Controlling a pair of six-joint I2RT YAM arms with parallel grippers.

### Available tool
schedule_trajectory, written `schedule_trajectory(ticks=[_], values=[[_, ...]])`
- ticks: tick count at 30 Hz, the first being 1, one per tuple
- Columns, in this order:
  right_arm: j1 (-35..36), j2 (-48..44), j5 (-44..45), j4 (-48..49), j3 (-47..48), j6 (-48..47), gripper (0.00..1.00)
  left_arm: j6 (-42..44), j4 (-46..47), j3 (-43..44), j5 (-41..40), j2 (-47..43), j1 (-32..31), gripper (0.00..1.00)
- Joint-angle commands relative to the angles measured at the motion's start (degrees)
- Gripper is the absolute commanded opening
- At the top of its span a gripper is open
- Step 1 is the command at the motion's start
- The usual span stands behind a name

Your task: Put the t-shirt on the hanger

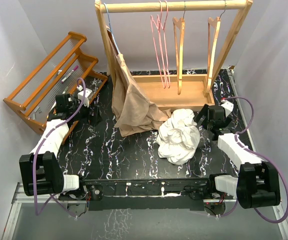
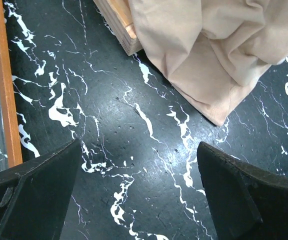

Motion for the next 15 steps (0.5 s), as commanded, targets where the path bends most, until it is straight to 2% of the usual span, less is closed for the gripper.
schedule_trajectory(ticks=[1,8,12,15], values=[[-0.27,-3.12,2.25,-0.82,2.79,-1.45,0.98,4.79,-5.61,2.30,3.69,-2.03,-0.05,0.97],[-0.30,-11.62,-6.36,-3.80,3.95,-7.96,0.98,16.08,-17.21,4.15,5.35,-3.27,-4.23,0.97],[-0.28,-12.27,-6.84,-8.10,5.86,-7.95,0.98,20.81,-23.85,5.81,3.53,-4.50,-10.79,0.97],[-0.31,-11.20,-7.10,-12.05,7.37,-8.53,0.98,22.19,-26.79,6.54,5.74,-6.22,-14.80,0.97]])
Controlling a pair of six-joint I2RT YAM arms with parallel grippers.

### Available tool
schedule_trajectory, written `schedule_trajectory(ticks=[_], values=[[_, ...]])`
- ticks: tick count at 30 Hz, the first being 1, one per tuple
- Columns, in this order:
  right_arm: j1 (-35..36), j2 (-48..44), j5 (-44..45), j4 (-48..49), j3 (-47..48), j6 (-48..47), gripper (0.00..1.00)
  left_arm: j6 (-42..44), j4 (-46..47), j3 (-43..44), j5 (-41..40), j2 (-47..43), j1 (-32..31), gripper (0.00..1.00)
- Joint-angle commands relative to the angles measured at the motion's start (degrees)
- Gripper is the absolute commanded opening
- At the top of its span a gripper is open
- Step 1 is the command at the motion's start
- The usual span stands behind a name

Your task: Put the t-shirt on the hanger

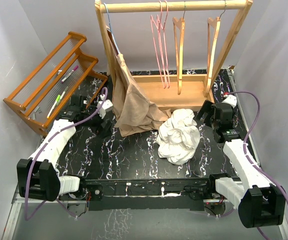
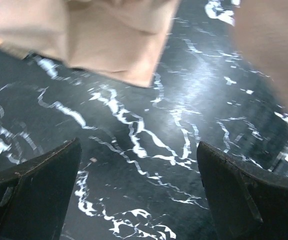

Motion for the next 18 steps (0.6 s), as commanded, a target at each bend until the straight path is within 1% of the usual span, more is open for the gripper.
schedule_trajectory(ticks=[1,3,4,6,8,10,13,15,18], values=[[-0.28,0.51,-1.98,-5.08,3.41,-1.85,0.98,5.70,-8.88,3.00,4.83,-4.79,-5.17,0.96],[-0.25,-0.16,-4.39,-5.28,2.94,-2.23,0.97,5.73,-10.35,3.38,8.05,-5.63,-6.30,0.90],[-0.26,-0.54,-6.11,-5.26,2.63,-2.73,0.94,5.69,-11.09,3.35,9.67,-5.95,-6.85,0.86],[-0.22,-1.21,-9.15,-5.20,2.11,-3.79,0.83,4.72,-11.57,2.87,11.24,-6.54,-8.22,0.82],[1.42,-1.47,-10.35,-6.06,2.14,-4.43,0.74,3.22,-10.72,2.06,11.07,-6.94,-8.79,0.81],[6.01,-1.77,-7.22,-7.04,2.27,-4.79,0.73,1.96,-9.08,1.00,10.13,-7.16,-8.84,0.82],[15.80,-1.46,-0.02,-9.02,3.75,-3.99,0.73,0.41,-6.81,-0.45,9.89,-7.39,-8.77,0.82],[20.77,0.36,1.88,-11.26,5.36,-3.47,0.73,-0.85,-5.51,-1.50,10.04,-7.54,-8.78,0.82],[24.94,1.65,4.97,-13.23,6.71,-2.68,0.73,-1.61,-4.25,-2.59,9.47,-7.91,-8.82,0.82]])
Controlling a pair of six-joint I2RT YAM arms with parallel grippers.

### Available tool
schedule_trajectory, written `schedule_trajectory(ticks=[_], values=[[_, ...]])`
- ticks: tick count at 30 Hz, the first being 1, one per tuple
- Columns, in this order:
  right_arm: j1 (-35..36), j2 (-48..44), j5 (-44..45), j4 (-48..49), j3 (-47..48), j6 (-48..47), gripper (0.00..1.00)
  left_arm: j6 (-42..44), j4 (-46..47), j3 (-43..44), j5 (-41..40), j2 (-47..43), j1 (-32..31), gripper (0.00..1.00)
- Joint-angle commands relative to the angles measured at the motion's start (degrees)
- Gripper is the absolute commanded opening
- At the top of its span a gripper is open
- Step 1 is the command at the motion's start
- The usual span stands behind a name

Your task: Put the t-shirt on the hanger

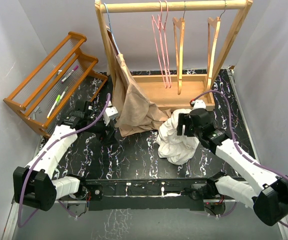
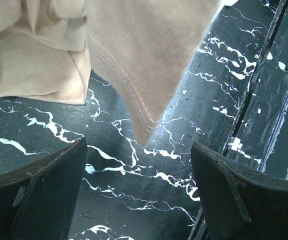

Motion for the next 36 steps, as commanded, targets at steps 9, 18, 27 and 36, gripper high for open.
schedule_trajectory(ticks=[9,18,27,36], values=[[7.13,1.99,8.13,-4.22,4.44,2.03,0.73,-1.15,1.90,-3.03,1.42,-3.08,-0.11,0.83],[8.77,6.95,7.01,-4.31,4.75,3.43,0.73,-1.14,1.94,-3.04,2.09,-3.63,-0.13,0.83],[11.16,7.68,10.33,-8.01,6.03,6.19,0.09,-1.47,2.05,-3.36,2.62,-4.17,-0.12,0.84],[21.90,6.00,14.88,-19.96,16.47,12.09,0.08,-11.15,6.20,-2.38,-2.51,-9.68,-0.12,0.82]])
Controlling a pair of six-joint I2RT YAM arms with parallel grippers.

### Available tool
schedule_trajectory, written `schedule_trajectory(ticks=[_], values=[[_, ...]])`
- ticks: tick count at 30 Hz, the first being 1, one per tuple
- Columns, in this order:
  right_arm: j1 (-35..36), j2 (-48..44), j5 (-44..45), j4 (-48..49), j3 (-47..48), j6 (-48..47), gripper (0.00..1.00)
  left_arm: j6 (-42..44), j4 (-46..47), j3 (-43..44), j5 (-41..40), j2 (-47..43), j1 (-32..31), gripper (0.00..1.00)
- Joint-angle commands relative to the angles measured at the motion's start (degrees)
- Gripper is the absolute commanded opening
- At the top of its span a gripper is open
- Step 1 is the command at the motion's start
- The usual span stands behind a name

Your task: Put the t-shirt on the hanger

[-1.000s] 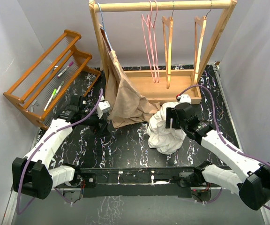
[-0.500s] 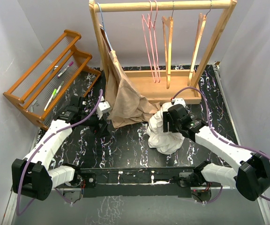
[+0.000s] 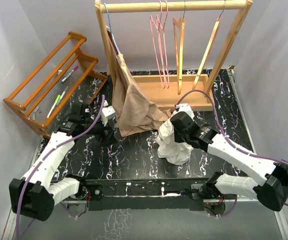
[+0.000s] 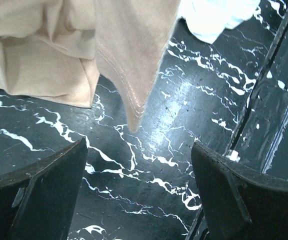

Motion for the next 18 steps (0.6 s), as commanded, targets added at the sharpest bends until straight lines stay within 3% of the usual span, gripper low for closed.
schedule_trajectory(ticks=[1,8,13,18], values=[[4.21,-1.27,4.05,-5.45,8.18,3.74,0.08,-7.37,4.00,0.74,-2.03,-6.16,-0.13,0.82],[4.88,0.42,4.50,-6.86,13.38,2.86,0.08,-5.41,10.73,-1.02,0.23,-18.00,-0.28,0.74],[5.11,0.40,4.50,-7.03,15.61,2.52,0.08,-10.50,18.65,-1.13,7.81,-16.20,-1.55,0.70],[5.46,-0.17,4.24,-8.84,18.27,2.22,0.08,-11.45,24.67,0.27,5.06,-9.65,-11.21,0.69]])
